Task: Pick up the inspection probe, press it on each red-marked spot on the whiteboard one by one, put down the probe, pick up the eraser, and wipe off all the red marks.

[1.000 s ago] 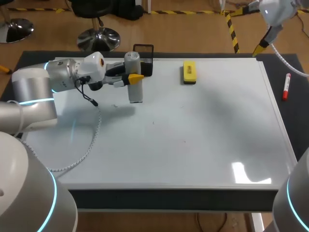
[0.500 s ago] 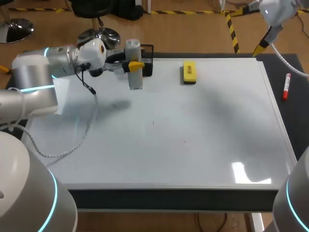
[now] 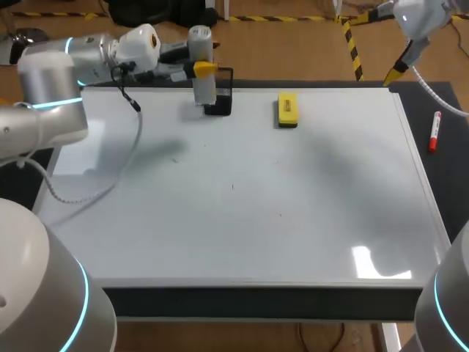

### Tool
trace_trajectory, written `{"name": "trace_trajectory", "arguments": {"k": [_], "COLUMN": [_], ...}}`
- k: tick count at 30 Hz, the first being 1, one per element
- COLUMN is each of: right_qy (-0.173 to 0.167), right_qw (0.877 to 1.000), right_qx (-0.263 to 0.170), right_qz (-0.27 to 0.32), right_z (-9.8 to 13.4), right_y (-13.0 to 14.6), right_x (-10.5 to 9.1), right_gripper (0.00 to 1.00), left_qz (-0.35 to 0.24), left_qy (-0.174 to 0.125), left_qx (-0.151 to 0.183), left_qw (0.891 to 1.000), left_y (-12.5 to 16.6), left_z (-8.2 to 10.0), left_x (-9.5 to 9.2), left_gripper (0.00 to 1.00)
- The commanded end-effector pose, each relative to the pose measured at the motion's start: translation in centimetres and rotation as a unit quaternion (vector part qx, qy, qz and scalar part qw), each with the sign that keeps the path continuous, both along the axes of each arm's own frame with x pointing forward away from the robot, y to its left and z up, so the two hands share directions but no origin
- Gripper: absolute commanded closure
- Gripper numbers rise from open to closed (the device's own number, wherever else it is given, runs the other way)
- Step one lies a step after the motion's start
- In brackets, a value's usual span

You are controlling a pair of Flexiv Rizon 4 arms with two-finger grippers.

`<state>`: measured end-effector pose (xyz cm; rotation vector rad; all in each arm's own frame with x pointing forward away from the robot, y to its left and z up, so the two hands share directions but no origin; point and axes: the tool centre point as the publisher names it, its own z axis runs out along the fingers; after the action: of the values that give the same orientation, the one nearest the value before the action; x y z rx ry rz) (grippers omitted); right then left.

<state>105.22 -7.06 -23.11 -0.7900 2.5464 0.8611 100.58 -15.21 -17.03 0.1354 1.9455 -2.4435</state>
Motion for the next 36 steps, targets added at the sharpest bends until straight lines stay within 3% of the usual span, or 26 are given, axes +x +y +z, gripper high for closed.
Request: {"name": "trace_trajectory", "arguments": {"k": [1,11,36], "right_qy": [0.001,0.001,0.001], "right_qw": [1.000,1.000,1.000], "right_qx": [-0.003,-0.003,-0.003], "right_qz": [0.001,0.001,0.001], "right_z": [0.1,0.1,0.1], "right_y": [0.0,0.0,0.0], "right_x": [0.1,0.1,0.1], "right_gripper": [0.00,0.00,0.00], "left_qz": [-0.016,-0.025,-0.059], "left_qy": [-0.007,-0.021,0.006], "left_qx": [0.002,0.000,-0.011], "left_qw": [1.000,0.999,0.998], "left_y": [-0.2,-0.9,-3.1], "left_z": [0.8,2.5,-0.2], "left_x": [1.4,4.0,10.0], "left_gripper": [1.00,1.00,1.00]}}
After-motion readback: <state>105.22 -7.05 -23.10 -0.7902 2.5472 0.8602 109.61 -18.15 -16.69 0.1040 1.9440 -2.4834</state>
